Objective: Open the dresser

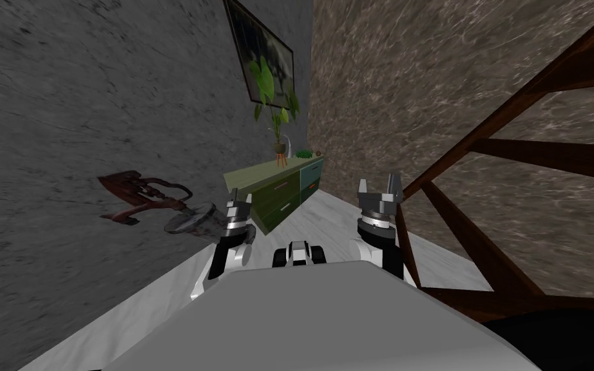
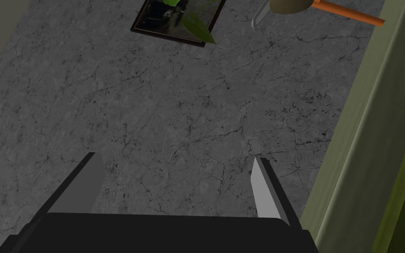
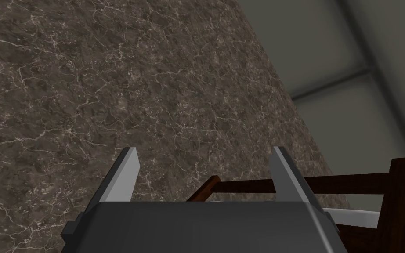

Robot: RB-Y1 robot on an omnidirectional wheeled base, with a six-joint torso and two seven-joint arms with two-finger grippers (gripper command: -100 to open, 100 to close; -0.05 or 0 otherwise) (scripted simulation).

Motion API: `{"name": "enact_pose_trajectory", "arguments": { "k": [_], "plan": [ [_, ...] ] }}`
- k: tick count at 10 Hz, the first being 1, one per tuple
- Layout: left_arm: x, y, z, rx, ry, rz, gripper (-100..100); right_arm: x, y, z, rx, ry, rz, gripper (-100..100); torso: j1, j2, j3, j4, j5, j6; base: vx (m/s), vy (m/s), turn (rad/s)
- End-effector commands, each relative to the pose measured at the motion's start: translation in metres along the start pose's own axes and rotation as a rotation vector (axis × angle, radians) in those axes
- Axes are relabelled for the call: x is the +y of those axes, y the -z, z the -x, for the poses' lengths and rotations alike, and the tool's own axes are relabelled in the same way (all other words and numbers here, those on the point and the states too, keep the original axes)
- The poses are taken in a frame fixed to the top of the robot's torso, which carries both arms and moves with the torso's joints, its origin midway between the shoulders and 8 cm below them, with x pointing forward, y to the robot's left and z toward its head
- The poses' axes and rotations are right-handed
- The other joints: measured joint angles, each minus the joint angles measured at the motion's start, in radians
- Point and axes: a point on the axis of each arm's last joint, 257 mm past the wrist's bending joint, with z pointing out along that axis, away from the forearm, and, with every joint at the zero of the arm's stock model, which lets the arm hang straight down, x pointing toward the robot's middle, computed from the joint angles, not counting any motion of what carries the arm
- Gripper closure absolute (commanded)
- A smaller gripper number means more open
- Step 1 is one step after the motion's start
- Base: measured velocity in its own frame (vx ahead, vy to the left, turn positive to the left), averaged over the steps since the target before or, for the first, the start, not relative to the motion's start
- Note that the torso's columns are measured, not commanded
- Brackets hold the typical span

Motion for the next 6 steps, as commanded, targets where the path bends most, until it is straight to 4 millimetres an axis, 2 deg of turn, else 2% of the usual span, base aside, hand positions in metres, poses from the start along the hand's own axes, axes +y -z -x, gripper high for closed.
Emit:
{"name": "enact_pose_trajectory", "arguments": {
  "k": [1, 3, 6],
  "plan": [
    [0.023, 0.004, 0.018, -0.026, 0.007, 0.056, -100, 0.000, 0.000, 0.000, 0.000, 0.000, 0.000, 0, 0.000, -0.002, -0.001, -0.001, 0.000, 0.000, 0.142, -0.131, 0.090],
    [0.040, 0.007, 0.031, -0.051, 0.016, 0.099, -100, 0.000, 0.000, 0.000, 0.000, 0.000, 0.000, 0, -0.001, -0.007, -0.004, -0.002, -0.001, 0.000, 0.162, -0.137, 0.096],
    [0.079, 0.016, 0.061, -0.124, 0.048, 0.192, -100, 0.000, 0.000, 0.000, 0.000, 0.000, 0.000, 0, 0.001, -0.006, -0.004, -0.002, 0.000, 0.000, 0.197, -0.157, 0.117]
  ]
}}
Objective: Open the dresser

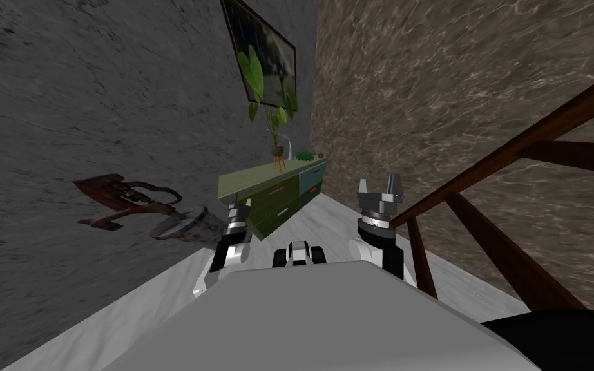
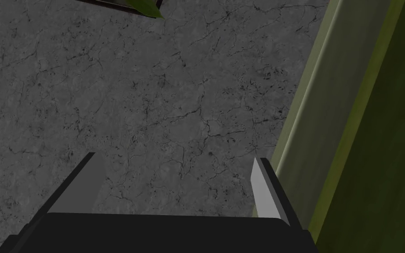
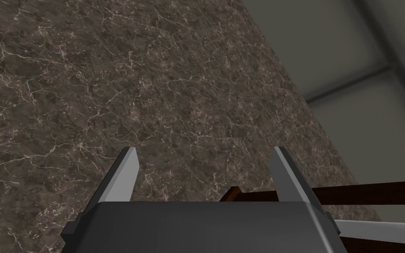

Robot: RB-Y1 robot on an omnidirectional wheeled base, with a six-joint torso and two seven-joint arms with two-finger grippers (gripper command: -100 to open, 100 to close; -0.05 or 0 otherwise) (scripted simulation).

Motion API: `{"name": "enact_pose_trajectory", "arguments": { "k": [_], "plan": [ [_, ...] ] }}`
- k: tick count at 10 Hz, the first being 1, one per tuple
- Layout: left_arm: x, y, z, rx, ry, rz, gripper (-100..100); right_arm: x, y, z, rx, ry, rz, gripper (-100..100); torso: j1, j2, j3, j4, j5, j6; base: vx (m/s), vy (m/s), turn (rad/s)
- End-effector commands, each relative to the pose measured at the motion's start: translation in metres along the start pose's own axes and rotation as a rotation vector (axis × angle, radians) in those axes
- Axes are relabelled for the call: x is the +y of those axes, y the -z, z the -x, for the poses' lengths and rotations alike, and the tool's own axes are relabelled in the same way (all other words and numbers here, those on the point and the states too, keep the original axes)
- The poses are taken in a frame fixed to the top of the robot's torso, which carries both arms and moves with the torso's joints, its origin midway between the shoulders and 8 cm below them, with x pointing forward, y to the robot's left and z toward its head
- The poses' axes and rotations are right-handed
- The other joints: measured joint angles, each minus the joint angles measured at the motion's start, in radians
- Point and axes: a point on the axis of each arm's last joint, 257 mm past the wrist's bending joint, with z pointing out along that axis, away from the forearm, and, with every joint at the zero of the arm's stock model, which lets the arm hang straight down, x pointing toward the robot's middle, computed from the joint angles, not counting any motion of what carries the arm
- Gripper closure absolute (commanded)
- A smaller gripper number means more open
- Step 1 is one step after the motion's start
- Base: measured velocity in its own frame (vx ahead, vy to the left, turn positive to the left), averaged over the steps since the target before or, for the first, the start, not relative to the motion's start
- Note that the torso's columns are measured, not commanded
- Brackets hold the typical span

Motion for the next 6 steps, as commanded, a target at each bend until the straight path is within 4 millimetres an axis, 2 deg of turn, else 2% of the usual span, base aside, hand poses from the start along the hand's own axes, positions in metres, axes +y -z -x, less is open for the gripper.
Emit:
{"name": "enact_pose_trajectory", "arguments": {
  "k": [1, 6],
  "plan": [
    [0.027, 0.004, 0.025, -0.056, 0.027, 0.068, -100, 0.000, 0.000, 0.000, 0.000, 0.000, 0.000, 0, 0.001, 0.001, 0.001, 0.000, 0.000, 0.000, 0.170, -0.126, 0.104],
    [0.074, 0.015, 0.066, -0.156, 0.080, 0.181, -100, 0.000, 0.000, 0.000, 0.000, 0.000, 0.000, 0, -0.003, 0.000, 0.000, 0.000, -0.001, 0.000, 0.162, -0.146, 0.101]
  ]
}}
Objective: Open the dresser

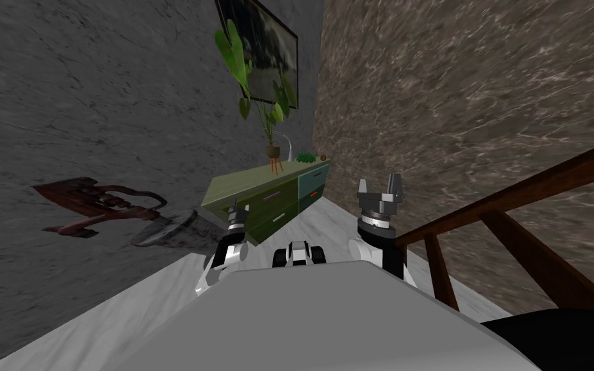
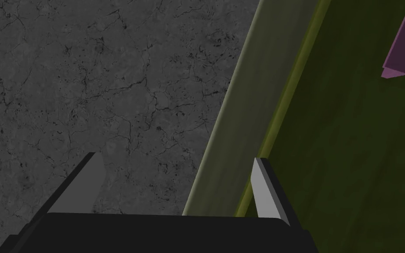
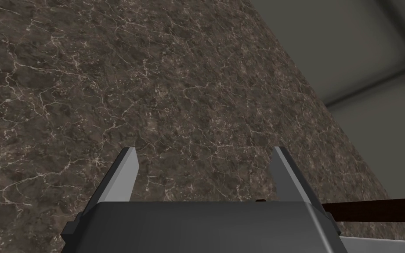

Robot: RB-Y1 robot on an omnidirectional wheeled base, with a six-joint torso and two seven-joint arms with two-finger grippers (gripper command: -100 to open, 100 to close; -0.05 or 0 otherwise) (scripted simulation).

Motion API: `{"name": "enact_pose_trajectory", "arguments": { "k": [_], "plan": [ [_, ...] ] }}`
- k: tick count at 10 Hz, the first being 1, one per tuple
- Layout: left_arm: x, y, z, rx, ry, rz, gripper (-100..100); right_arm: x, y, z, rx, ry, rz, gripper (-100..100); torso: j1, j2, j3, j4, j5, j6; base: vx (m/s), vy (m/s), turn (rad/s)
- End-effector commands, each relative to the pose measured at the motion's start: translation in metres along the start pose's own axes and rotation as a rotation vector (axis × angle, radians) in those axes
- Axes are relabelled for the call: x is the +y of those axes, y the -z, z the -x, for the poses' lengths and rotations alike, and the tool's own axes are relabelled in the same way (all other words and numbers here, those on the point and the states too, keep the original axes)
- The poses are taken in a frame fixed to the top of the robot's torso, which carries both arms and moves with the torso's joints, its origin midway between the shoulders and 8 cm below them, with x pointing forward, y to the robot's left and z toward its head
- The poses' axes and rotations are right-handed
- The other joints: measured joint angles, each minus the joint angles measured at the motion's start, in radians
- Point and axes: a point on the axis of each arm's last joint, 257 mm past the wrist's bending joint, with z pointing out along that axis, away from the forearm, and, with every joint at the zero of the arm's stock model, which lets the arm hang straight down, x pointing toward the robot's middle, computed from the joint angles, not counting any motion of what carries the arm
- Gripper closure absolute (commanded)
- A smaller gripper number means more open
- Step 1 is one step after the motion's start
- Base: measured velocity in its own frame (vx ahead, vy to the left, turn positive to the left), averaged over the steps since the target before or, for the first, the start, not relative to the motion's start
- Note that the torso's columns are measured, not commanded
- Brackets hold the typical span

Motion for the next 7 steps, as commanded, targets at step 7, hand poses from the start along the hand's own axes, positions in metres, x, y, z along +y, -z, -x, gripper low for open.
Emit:
{"name": "enact_pose_trajectory", "arguments": {
  "k": [7],
  "plan": [
    [0.066, 0.009, 0.069, -0.155, 0.083, 0.172, -100, 0.000, 0.000, 0.000, 0.000, 0.000, 0.000, 0, 0.000, -0.002, -0.001, 0.000, 0.000, 0.000, 0.135, -0.126, 0.086]
  ]
}}
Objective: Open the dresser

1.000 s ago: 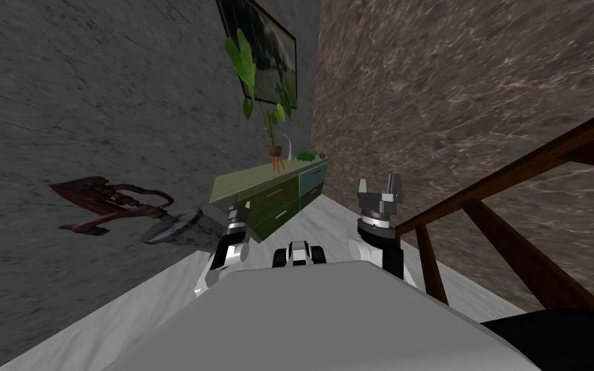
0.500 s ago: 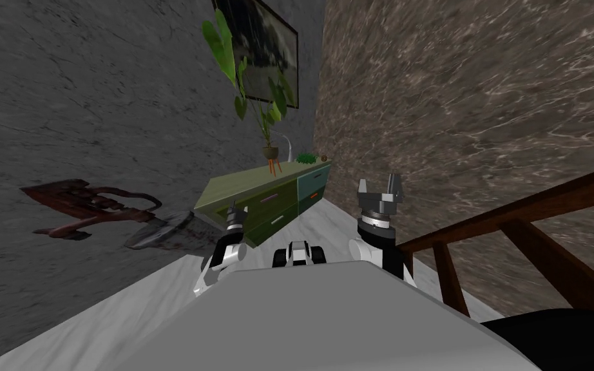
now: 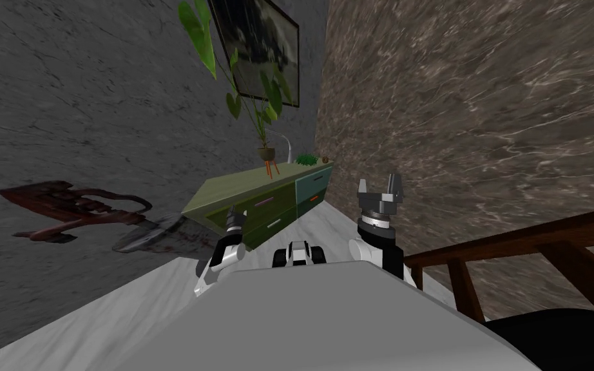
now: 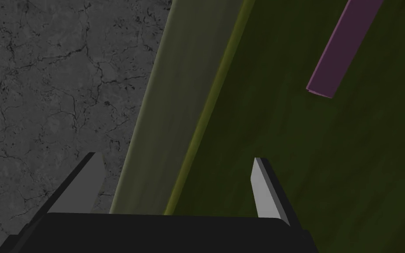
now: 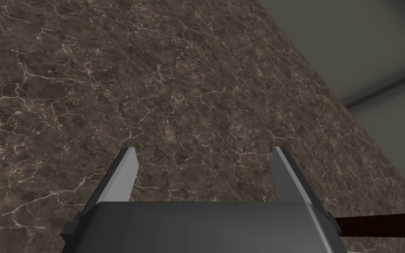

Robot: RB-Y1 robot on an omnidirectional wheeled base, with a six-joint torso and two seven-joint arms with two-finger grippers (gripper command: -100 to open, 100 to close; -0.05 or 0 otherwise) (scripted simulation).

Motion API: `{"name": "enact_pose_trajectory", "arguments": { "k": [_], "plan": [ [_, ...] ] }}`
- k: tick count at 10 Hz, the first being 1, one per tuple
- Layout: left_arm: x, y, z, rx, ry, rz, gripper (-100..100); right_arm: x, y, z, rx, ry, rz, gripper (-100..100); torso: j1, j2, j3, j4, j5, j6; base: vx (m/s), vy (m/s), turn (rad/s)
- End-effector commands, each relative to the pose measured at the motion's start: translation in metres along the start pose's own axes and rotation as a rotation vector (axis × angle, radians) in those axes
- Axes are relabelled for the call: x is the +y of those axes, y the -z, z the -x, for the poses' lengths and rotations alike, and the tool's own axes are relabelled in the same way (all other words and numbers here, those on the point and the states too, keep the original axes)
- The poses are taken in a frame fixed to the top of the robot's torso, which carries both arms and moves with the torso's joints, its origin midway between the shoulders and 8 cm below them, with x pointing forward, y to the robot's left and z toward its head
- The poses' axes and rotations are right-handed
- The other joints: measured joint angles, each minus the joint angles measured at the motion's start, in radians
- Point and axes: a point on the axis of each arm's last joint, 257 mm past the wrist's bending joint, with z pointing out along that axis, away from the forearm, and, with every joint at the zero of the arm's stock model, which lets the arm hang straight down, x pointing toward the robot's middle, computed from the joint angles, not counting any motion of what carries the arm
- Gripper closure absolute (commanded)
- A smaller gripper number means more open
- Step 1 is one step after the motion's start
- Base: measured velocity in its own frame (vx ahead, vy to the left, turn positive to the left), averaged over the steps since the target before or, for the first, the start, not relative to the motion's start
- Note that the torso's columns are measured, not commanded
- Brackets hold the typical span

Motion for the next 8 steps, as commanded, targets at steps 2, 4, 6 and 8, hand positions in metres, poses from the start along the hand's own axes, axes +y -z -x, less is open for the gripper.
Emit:
{"name": "enact_pose_trajectory", "arguments": {
  "k": [2, 4, 6, 8],
  "plan": [
    [0.029, 0.001, 0.031, -0.073, 0.047, 0.074, -100, 0.000, 0.000, 0.000, 0.000, 0.000, 0.000, 0, 0.001, 0.003, 0.001, 0.001, 0.000, 0.000, 0.129, -0.157, 0.082],
    [0.045, 0.003, 0.045, -0.111, 0.076, 0.110, -100, 0.000, 0.000, 0.000, 0.000, 0.000, 0.000, 0, 0.003, 0.004, 0.002, 0.001, 0.001, 0.000, 0.117, -0.156, 0.091],
    [0.064, 0.007, 0.060, -0.158, 0.117, 0.152, -100, 0.000, 0.000, 0.000, 0.000, 0.000, 0.000, 0, 0.004, 0.004, 0.002, 0.001, 0.001, 0.000, 0.117, -0.131, 0.092],
    [0.065, 0.008, 0.063, -0.163, 0.122, 0.154, -100, 0.000, 0.000, 0.000, 0.000, 0.000, 0.000, 0, 0.002, 0.002, 0.001, 0.000, 0.001, 0.000, 0.094, -0.105, 0.055]
  ]
}}
